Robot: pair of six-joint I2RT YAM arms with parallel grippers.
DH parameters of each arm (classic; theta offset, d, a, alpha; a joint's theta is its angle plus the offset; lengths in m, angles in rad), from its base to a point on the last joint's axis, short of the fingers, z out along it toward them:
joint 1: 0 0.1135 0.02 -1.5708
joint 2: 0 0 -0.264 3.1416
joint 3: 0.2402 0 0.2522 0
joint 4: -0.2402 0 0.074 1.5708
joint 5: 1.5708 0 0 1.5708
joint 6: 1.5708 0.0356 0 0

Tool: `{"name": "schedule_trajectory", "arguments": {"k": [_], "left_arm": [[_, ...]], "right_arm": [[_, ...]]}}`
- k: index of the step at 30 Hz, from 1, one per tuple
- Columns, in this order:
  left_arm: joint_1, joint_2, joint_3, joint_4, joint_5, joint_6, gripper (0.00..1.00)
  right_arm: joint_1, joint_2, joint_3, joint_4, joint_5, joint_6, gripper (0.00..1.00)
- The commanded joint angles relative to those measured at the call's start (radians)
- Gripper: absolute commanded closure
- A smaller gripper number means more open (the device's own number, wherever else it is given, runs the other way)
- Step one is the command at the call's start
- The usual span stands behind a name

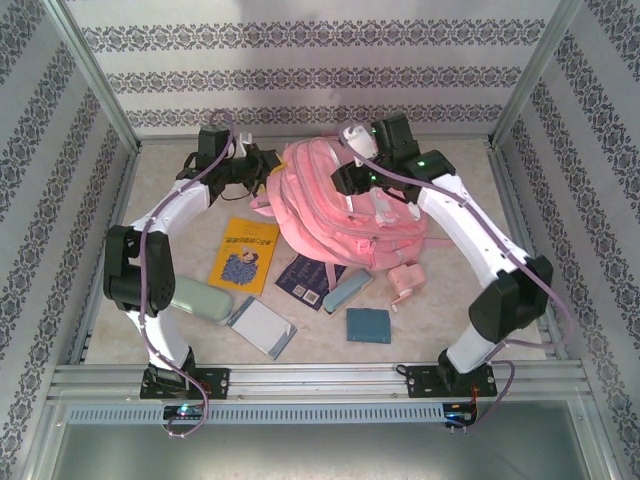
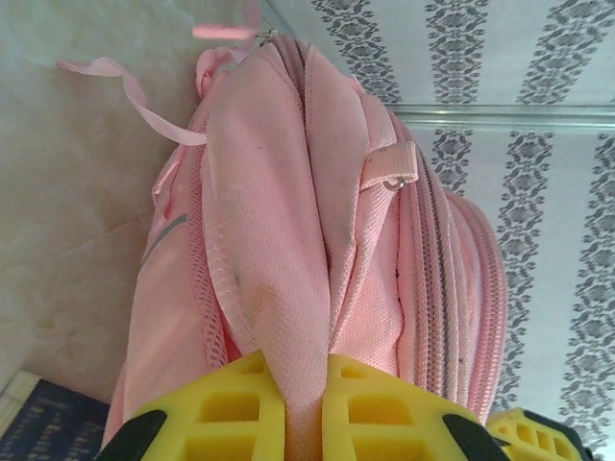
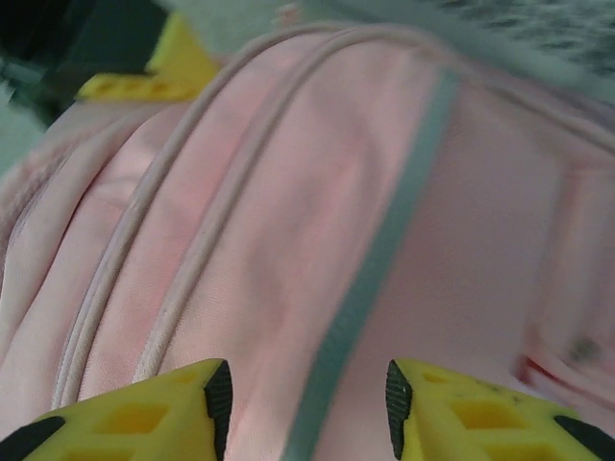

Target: Pack the student bag

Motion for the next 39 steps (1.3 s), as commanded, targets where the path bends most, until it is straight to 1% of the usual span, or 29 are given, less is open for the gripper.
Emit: {"name": "schedule_trajectory", "arguments": {"k": [1, 2, 3, 5, 6, 8, 10, 11, 14, 16, 19, 21, 22, 23, 25, 26, 27, 30, 32, 34, 36, 39], "left_arm": [[-0.009, -0.008, 0.004, 0.198, -0.033, -0.13, 1.0], [-0.008, -0.008, 0.002, 0.213, -0.047, -0.146, 1.0], [-0.007, -0.008, -0.001, 0.231, -0.063, -0.162, 1.0], [-0.003, -0.006, -0.007, 0.267, -0.09, -0.196, 1.0], [0.0, -0.001, -0.008, 0.289, -0.102, -0.214, 1.0], [0.006, 0.011, -0.007, 0.327, -0.122, -0.247, 1.0], [0.008, 0.028, 0.006, 0.342, -0.133, -0.267, 1.0], [0.009, 0.037, 0.015, 0.35, -0.138, -0.275, 1.0], [0.009, 0.057, 0.036, 0.367, -0.153, -0.294, 1.0], [0.009, 0.063, 0.047, 0.37, -0.159, -0.304, 1.0], [0.008, 0.053, 0.051, 0.381, -0.159, -0.319, 1.0], [0.005, 0.025, 0.037, 0.369, -0.163, -0.317, 1.0], [0.002, 0.005, 0.02, 0.366, -0.167, -0.314, 1.0], [-0.005, -0.019, -0.004, 0.36, -0.172, -0.311, 1.0], [-0.019, -0.074, -0.07, 0.354, -0.181, -0.311, 1.0], [-0.027, -0.105, -0.117, 0.361, -0.195, -0.323, 1.0], [-0.035, -0.133, -0.16, 0.378, -0.208, -0.339, 1.0], [-0.059, -0.223, -0.269, 0.387, -0.229, -0.356, 1.0], [-0.089, -0.282, -0.316, 0.351, -0.243, -0.33, 1.0], [-0.138, -0.332, -0.344, 0.304, -0.261, -0.279, 1.0], [-0.206, -0.376, -0.365, 0.253, -0.304, -0.211, 1.0], [-0.302, -0.425, -0.384, 0.14, -0.446, -0.099, 1.0]], "right_arm": [[-0.004, -0.171, -0.053, -0.044, 0.245, 0.242, 0.51], [-0.005, -0.207, -0.076, -0.078, 0.264, 0.287, 0.53], [-0.008, -0.254, -0.109, -0.112, 0.25, 0.334, 0.58], [-0.003, -0.339, -0.2, -0.139, 0.185, 0.379, 0.68], [0.005, -0.379, -0.253, -0.132, 0.132, 0.393, 0.73], [0.058, -0.47, -0.375, -0.099, 0.041, 0.423, 0.85], [0.129, -0.501, -0.445, -0.088, -0.045, 0.444, 0.89], [0.166, -0.495, -0.467, -0.094, -0.085, 0.447, 0.9], [0.26, -0.433, -0.501, -0.069, -0.142, 0.448, 0.92], [0.279, -0.348, -0.488, -0.067, -0.148, 0.454, 0.93], [0.273, -0.219, -0.452, -0.048, -0.101, 0.451, 0.93], [0.25, -0.135, -0.389, -0.079, -0.002, 0.449, 0.89], [0.225, -0.096, -0.361, -0.08, 0.018, 0.454, 0.89], [0.196, -0.06, -0.336, -0.078, 0.038, 0.465, 0.84], [0.139, -0.002, -0.29, -0.091, 0.123, 0.503, 0.79], [0.102, 0.028, -0.261, -0.097, 0.143, 0.524, 0.74], [0.074, 0.053, -0.238, -0.105, 0.163, 0.539, 0.72], [0.004, 0.099, -0.162, -0.136, 0.248, 0.558, 0.64], [-0.019, 0.102, -0.132, -0.147, 0.292, 0.548, 0.57], [-0.036, 0.1, -0.114, -0.156, 0.28, 0.526, 0.53], [-0.05, 0.093, -0.115, -0.177, 0.257, 0.517, 0.5], [-0.075, 0.057, -0.154, -0.199, 0.185, 0.529, 0.47]]}}
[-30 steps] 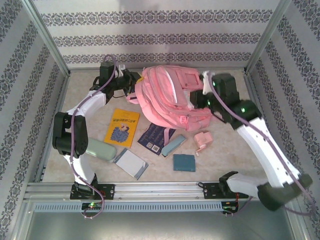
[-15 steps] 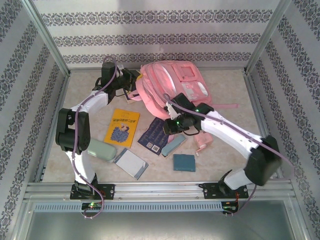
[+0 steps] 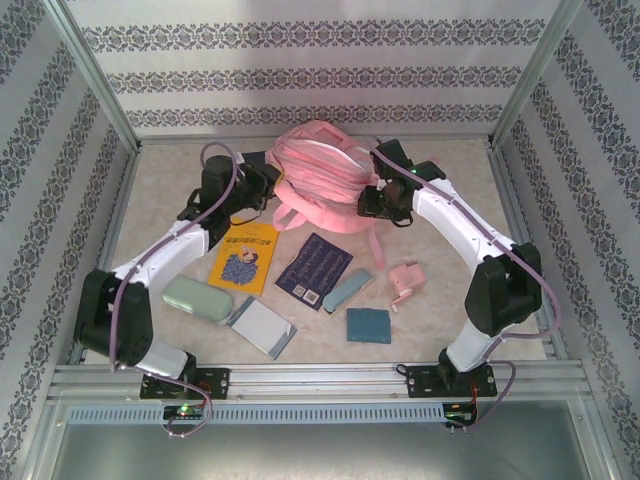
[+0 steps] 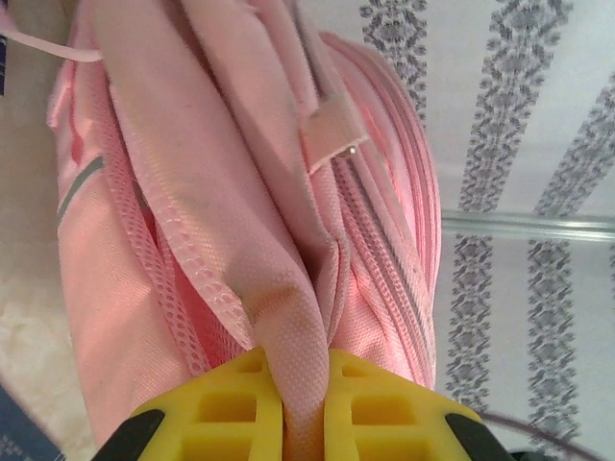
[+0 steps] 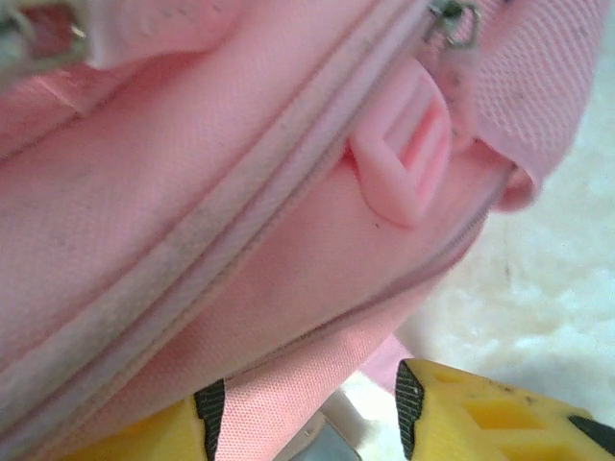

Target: Pack the student bag

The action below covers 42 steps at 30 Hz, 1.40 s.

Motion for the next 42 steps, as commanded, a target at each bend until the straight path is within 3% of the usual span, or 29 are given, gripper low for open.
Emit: {"name": "schedule_trajectory", "arguments": {"k": [1, 5, 6, 11, 16, 20, 27, 29, 31, 33, 35, 39, 42], "left_arm": [[-0.135, -0.084, -0.024, -0.086, -0.022, 0.129, 1.0], [-0.202, -0.082, -0.081, -0.046, -0.186, 0.084, 1.0], [-0.21, -0.078, -0.088, -0.034, -0.216, 0.073, 1.0], [-0.243, -0.056, -0.11, 0.003, -0.361, -0.022, 1.0], [-0.281, -0.03, -0.094, 0.044, -0.404, -0.049, 1.0], [-0.31, -0.028, -0.097, 0.06, -0.414, -0.066, 1.0], [-0.355, -0.073, -0.112, 0.031, -0.412, -0.032, 1.0], [-0.376, -0.077, -0.104, 0.02, -0.367, 0.018, 1.0], [-0.399, -0.069, -0.099, 0.016, -0.299, 0.074, 0.96], [-0.41, -0.067, -0.09, -0.024, -0.225, 0.14, 0.77], [-0.411, -0.087, -0.078, -0.113, -0.168, 0.235, 0.48], [-0.408, -0.185, -0.03, -0.356, -0.175, 0.457, 0.24], [-0.4, -0.229, 0.05, -0.581, -0.274, 0.583, 0.12]], "right_arm": [[-0.025, -0.057, -0.034, 0.001, -0.016, 0.026, 0.46], [-0.035, -0.227, -0.129, 0.02, -0.134, 0.154, 0.42], [-0.035, -0.271, -0.148, 0.018, -0.146, 0.199, 0.36], [-0.024, -0.504, -0.289, 0.087, -0.219, 0.609, 0.35], [0.087, -0.601, -0.377, 0.206, -0.151, 0.974, 0.31], [0.153, -0.582, -0.4, 0.241, -0.088, 1.07, 0.26], [0.055, -0.364, -0.31, 0.243, -0.162, 0.843, 0.32], [0.02, -0.296, -0.265, 0.239, -0.191, 0.725, 0.39], [-0.014, -0.236, -0.194, 0.177, -0.211, 0.565, 0.55], [-0.034, -0.214, -0.155, 0.152, -0.214, 0.399, 0.79], [-0.063, -0.226, -0.137, 0.104, -0.19, 0.281, 0.99], [-0.154, -0.284, -0.142, 0.037, -0.16, 0.118, 1.0], [-0.246, -0.31, -0.187, 0.013, -0.169, 0.068, 0.99]]}}
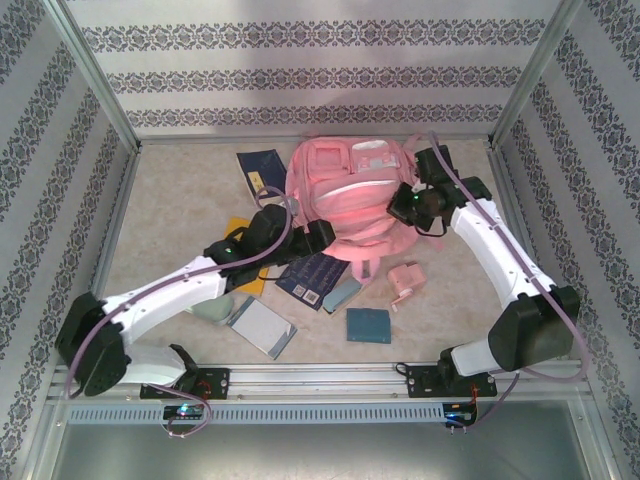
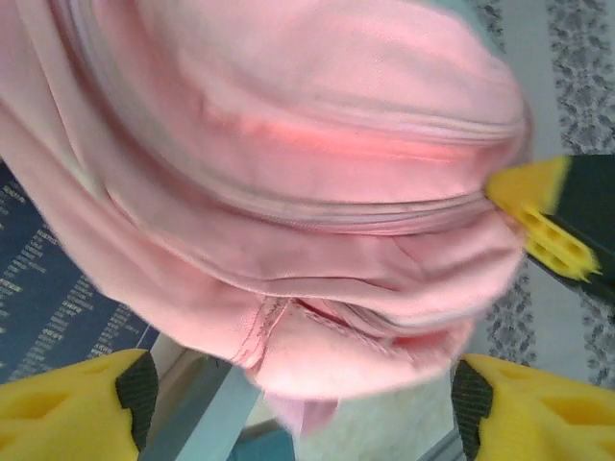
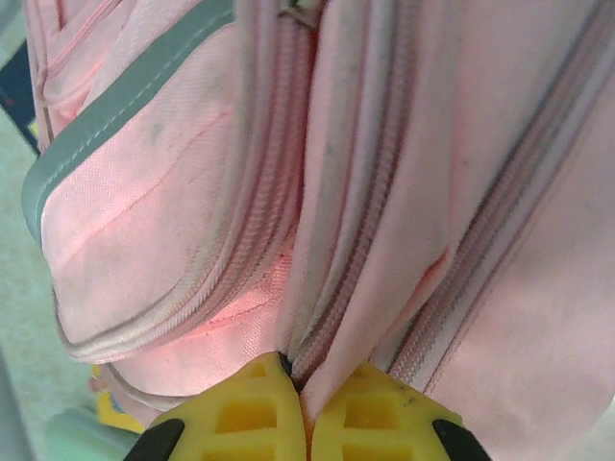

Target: Pack the student bag

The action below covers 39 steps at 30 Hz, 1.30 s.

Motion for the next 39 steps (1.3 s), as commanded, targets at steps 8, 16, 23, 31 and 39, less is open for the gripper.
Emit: {"name": "schedule_trajectory", "arguments": {"k": [8, 16, 23, 31, 39], "left_arm": [[0.186, 0.031, 0.133, -0.286, 0.104, 0.297, 0.14], [0.306, 0.326, 0.214, -0.256, 0.326, 0.403, 0.36], [0.372, 0.381, 0.175, -0.115, 0.368, 0.35, 0.41], [0.441, 0.29, 0.07, -0.094, 0.34, 0.296, 0.42], [0.459, 0.252, 0.039, -0.133, 0.34, 0.296, 0.42]], "right_arm": [[-0.116, -0.044, -0.094, -0.011, 0.124, -0.141, 0.58], [0.005, -0.052, 0.064, -0.071, 0.29, -0.284, 0.45], [0.131, 0.228, 0.354, -0.186, 0.035, -0.495, 0.47], [0.31, 0.589, 0.733, -0.317, 0.176, -0.558, 0.34], [0.362, 0.676, 0.718, -0.327, 0.326, -0.556, 0.34]]}}
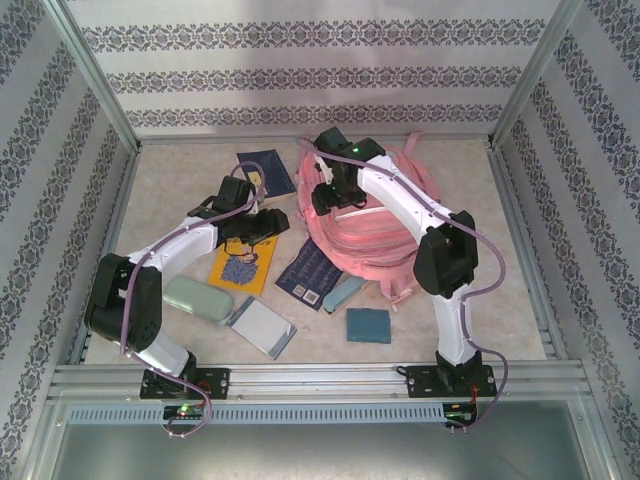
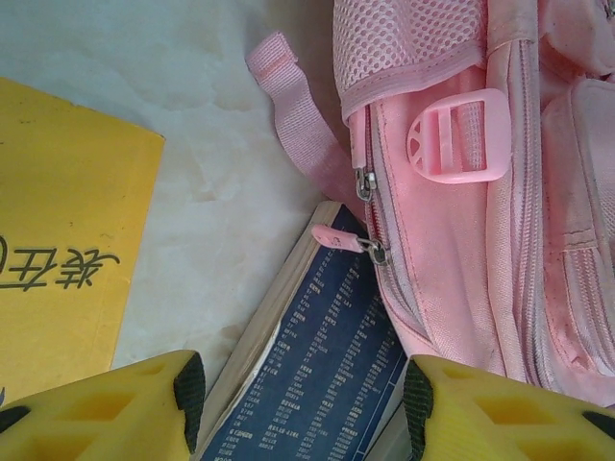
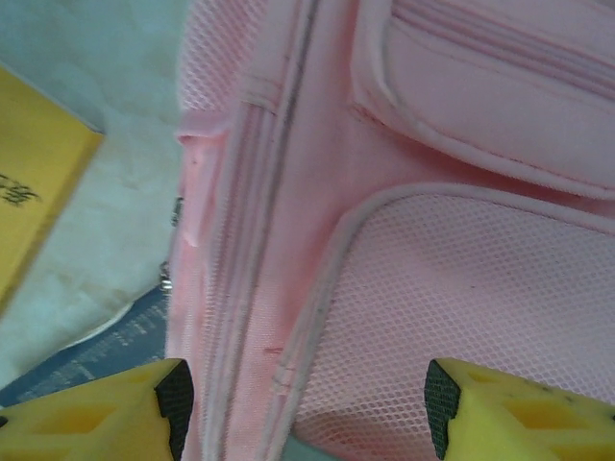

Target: Pack the student bag

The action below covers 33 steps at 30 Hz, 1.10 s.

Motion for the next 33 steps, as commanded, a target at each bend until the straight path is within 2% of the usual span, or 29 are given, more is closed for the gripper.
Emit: {"name": "schedule_trajectory", "arguments": {"k": [1, 5, 14, 17, 19, 22, 24, 27, 33], "left_arm": [[0.017, -0.029, -0.011, -0.009, 0.0, -0.007, 0.41], [0.021, -0.035, -0.016, -0.015, 0.0, -0.002, 0.41], [0.028, -0.026, -0.019, -0.021, 0.028, 0.02, 0.36], [0.029, -0.024, -0.024, -0.021, 0.031, 0.021, 0.35], [0.029, -0.022, -0.023, -0.02, 0.034, 0.024, 0.35], [0.03, -0.022, -0.018, -0.027, 0.042, 0.042, 0.35], [0.03, -0.021, -0.011, -0.03, 0.051, 0.061, 0.35], [0.029, -0.004, 0.021, -0.034, 0.082, 0.096, 0.31], [0.022, 0.046, 0.119, -0.048, 0.132, 0.256, 0.32]], "right_arm": [[0.019, 0.017, 0.008, -0.049, 0.114, -0.026, 0.34], [0.037, 0.046, -0.018, -0.047, 0.201, -0.039, 0.36], [0.067, 0.096, -0.004, -0.039, 0.15, -0.014, 0.35], [0.071, 0.113, -0.01, -0.046, 0.165, -0.006, 0.39], [0.068, 0.118, -0.018, -0.047, 0.198, -0.006, 0.51], [0.054, 0.111, -0.01, -0.052, 0.203, 0.001, 0.81], [0.048, 0.101, 0.016, -0.059, 0.186, 0.002, 0.98], [0.035, 0.074, 0.058, -0.059, 0.144, 0.0, 1.0], [-0.028, -0.03, 0.098, -0.055, -0.061, 0.008, 1.0]]}}
